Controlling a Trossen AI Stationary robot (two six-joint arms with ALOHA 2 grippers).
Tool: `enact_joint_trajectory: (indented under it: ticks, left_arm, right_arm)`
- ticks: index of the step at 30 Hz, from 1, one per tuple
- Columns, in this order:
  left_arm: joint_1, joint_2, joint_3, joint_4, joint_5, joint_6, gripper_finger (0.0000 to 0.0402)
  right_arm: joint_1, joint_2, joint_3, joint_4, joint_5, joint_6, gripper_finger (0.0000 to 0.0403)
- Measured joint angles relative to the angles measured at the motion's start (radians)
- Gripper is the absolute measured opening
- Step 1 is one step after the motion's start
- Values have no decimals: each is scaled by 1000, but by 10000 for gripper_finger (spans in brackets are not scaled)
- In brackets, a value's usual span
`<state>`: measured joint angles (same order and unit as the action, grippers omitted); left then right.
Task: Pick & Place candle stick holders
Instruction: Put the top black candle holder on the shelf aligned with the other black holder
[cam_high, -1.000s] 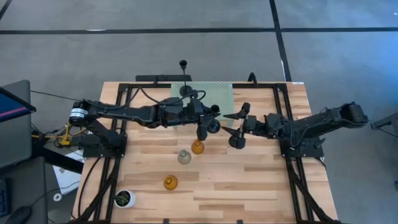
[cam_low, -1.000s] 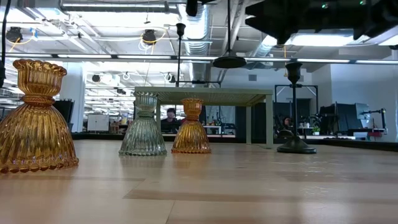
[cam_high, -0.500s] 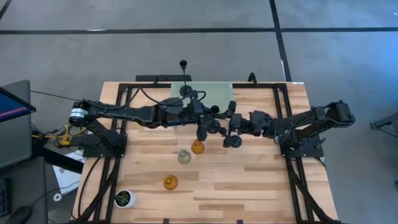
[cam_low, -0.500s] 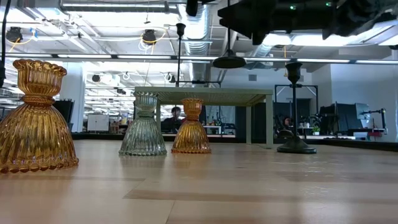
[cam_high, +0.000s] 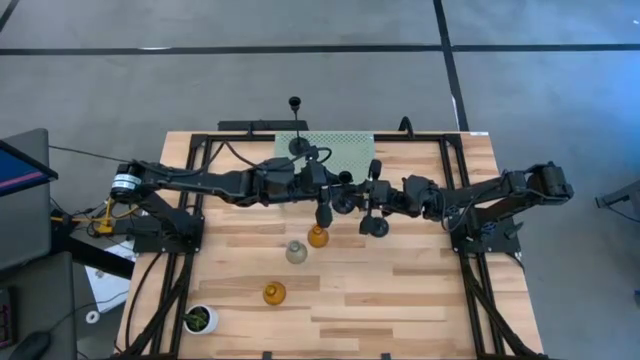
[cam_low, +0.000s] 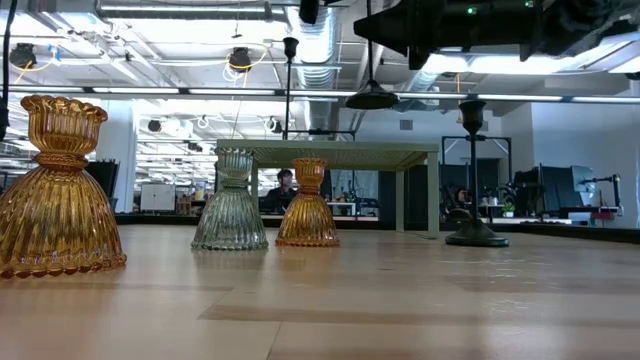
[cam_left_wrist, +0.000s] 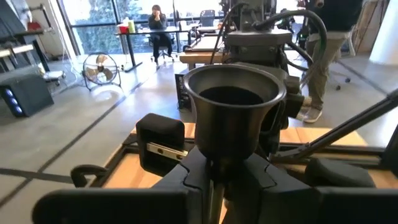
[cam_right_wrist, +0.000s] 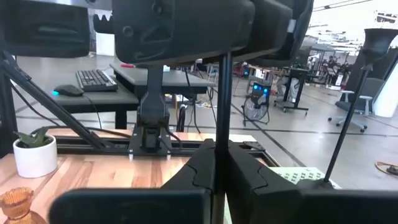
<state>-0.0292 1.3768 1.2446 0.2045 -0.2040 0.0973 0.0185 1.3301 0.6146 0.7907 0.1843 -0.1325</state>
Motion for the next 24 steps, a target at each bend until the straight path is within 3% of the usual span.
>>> enact_joint_trajectory:
  ticks: [8, 17, 24]
  left_arm:
    - [1, -112, -2, -141, -16, 57, 66]
    - [-1, -241, -2, -310, -14, 4, 75]
    - [-71, -315, -64, -377, -15, -16, 74]
  right_arm:
    - [-27, -65, 1, -22, -26, 0, 4]
    - [-66, -101, 1, -14, -57, 2, 2]
    - [-144, -91, 1, 73, -121, 65, 1]
